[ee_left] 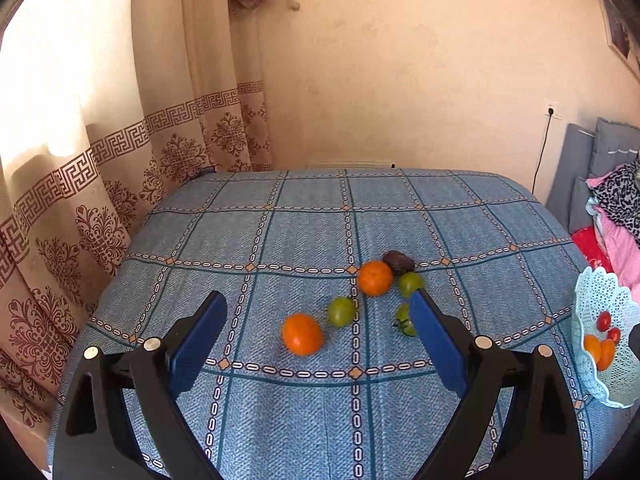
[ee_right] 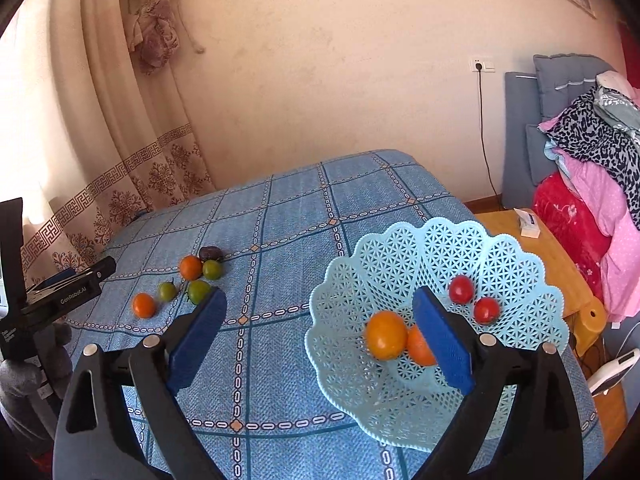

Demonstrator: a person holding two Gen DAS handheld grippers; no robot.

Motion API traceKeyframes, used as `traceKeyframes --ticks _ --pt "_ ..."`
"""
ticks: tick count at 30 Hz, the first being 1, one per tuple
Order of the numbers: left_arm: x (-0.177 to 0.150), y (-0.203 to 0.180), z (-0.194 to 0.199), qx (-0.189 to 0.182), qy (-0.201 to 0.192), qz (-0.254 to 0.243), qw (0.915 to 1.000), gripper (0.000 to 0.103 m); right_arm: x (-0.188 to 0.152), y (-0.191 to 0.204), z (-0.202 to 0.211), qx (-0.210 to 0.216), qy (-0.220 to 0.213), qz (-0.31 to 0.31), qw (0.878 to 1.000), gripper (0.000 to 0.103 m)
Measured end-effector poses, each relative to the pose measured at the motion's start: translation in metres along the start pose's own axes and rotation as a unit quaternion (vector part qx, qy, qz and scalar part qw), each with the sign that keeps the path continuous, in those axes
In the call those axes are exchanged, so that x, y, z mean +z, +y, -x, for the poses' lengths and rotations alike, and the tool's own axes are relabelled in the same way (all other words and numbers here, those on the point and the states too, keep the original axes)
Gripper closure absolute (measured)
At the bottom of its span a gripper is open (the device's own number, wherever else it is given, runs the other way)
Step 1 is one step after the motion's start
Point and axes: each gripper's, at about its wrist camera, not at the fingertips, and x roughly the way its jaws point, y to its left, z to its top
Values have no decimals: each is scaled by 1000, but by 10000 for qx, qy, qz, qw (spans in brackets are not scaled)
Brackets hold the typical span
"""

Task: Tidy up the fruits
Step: 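Withdraw both open grippers from the basket toward the remaining fruits, then move the left gripper to the round orange and close on it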

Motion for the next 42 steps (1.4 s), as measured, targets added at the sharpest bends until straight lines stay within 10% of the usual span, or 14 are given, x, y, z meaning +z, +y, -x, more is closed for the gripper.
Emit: traceKeyframes --ticks 21,42 --pt "-27 29 -84 219 701 -47 9973 13 -10 82 -46 418 477 890 9940 7" --pt "-39 30 -119 -526 1097 17 9926 64 -23 107 -102 759 1054 1065 9858 7"
